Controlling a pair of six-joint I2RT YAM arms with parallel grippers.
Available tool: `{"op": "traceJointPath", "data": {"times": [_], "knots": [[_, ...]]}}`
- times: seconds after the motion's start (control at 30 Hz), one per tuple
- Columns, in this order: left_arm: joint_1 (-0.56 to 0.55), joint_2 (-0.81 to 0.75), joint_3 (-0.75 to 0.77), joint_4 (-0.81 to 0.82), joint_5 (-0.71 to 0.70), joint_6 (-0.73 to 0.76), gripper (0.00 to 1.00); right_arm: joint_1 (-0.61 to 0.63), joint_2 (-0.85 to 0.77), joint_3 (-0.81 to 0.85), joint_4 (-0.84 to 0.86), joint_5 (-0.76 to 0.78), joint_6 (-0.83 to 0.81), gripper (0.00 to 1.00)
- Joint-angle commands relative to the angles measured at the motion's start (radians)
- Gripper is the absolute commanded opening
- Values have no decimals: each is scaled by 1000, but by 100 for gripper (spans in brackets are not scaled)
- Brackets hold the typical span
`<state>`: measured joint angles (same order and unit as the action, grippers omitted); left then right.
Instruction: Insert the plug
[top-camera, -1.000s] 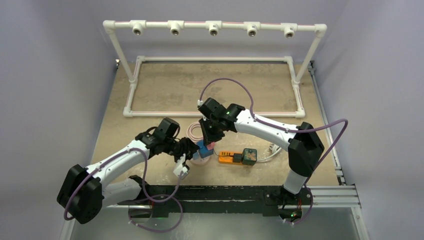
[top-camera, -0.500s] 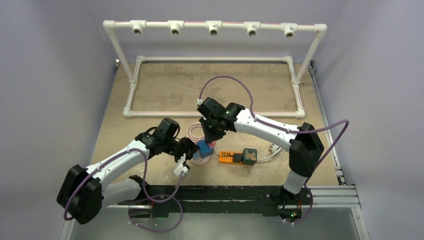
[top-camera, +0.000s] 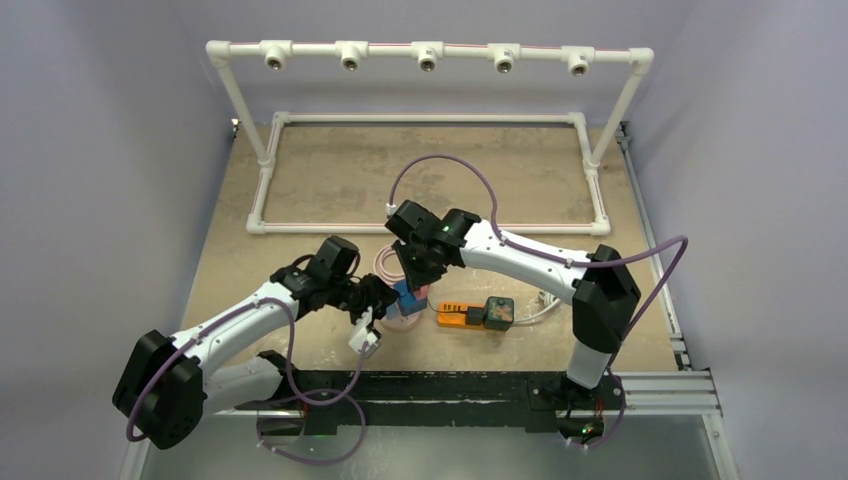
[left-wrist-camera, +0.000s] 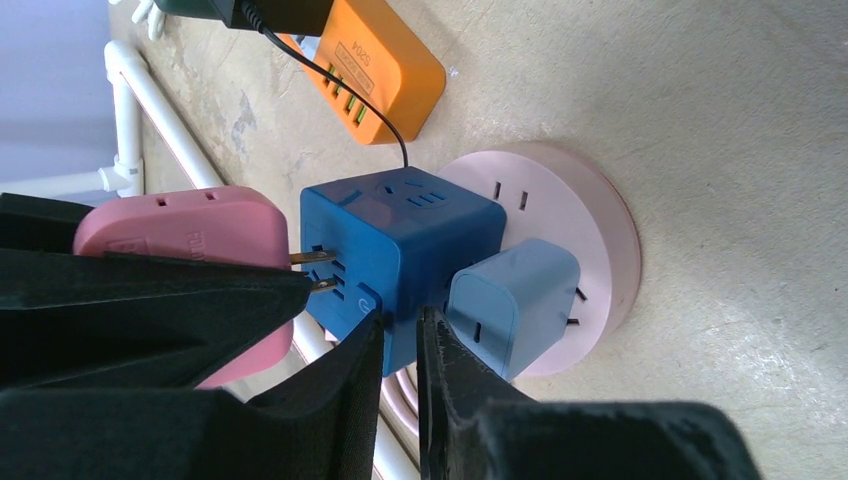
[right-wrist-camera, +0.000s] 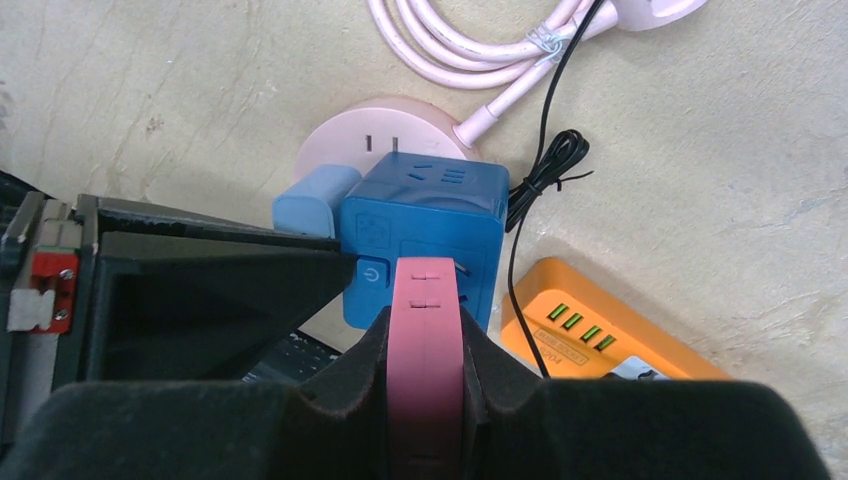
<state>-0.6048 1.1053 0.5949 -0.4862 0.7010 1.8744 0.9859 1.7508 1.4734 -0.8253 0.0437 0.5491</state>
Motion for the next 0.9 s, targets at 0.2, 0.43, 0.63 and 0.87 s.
{"op": "traceJointPath", "data": {"times": [0.2, 0.43, 0.63, 0.87], "knots": [[-16, -3, -37, -24, -16, -9, 10, 8, 21, 61, -20, 57, -11, 0], [-25, -7, -48, -19, -12, -5, 10, 14, 21, 65, -21, 69, -9, 0], [-32, -7, -48, -10, -14, -15, 9, 16, 24, 69, -17, 73, -8, 0], [-38, -3, -49, -7, -21, -24, 8, 17, 27, 73, -14, 72, -13, 0]]}}
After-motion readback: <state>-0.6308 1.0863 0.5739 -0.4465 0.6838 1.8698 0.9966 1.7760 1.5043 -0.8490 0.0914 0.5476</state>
